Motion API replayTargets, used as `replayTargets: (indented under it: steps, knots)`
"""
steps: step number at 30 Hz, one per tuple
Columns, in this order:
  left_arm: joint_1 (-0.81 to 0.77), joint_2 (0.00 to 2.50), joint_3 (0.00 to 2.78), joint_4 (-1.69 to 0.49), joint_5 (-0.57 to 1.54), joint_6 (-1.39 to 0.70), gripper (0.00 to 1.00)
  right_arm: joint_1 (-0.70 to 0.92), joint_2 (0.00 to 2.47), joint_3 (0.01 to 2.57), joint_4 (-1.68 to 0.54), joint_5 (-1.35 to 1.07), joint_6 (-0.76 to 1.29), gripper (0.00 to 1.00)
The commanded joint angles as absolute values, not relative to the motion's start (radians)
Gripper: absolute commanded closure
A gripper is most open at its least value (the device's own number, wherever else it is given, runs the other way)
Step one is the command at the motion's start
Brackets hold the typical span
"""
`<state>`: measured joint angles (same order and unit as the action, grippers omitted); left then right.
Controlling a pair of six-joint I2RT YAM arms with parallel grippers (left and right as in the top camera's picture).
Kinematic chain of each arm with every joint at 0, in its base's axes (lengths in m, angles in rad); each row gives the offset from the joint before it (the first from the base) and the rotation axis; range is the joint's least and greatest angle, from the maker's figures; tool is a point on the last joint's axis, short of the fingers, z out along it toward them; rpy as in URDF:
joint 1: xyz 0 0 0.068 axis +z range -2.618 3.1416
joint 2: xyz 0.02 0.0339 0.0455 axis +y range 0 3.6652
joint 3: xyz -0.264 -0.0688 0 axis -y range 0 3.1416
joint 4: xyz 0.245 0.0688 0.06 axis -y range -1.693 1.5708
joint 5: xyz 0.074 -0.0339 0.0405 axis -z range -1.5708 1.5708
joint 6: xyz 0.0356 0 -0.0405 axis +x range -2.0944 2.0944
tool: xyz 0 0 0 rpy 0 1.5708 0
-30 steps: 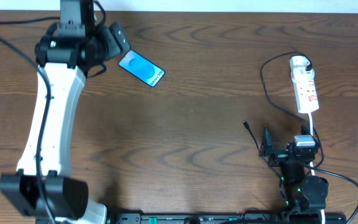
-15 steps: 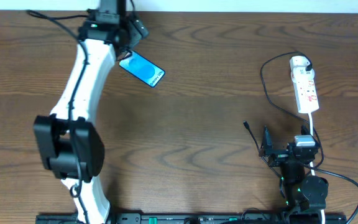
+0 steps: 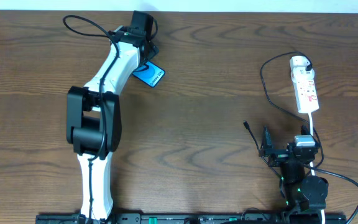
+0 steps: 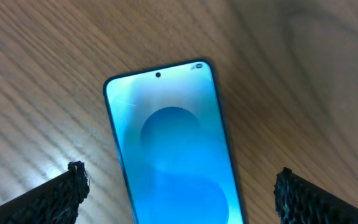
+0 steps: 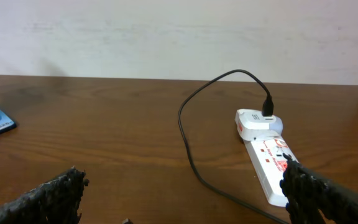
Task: Plug charger to phone and switch on socket
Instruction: 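Lower the left gripper over the phone and align with its long edges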
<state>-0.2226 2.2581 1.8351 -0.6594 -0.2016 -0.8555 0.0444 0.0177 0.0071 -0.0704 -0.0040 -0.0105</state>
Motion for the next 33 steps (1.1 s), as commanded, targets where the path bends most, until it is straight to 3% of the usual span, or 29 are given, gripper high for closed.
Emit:
replayTargets:
  steps: [1, 33]
  knots:
    - [-0.216, 2.299, 1.854, -0.630, -0.237, -0.875, 0.02, 0.040, 0.013, 0.006, -0.074, -0.003, -0.004, 0.01]
    - [-0.222, 2.400, 1.821, -0.605, -0.244, -0.889, 0.02, 0.040, 0.013, 0.006, -0.074, -0.003, -0.004, 0.01]
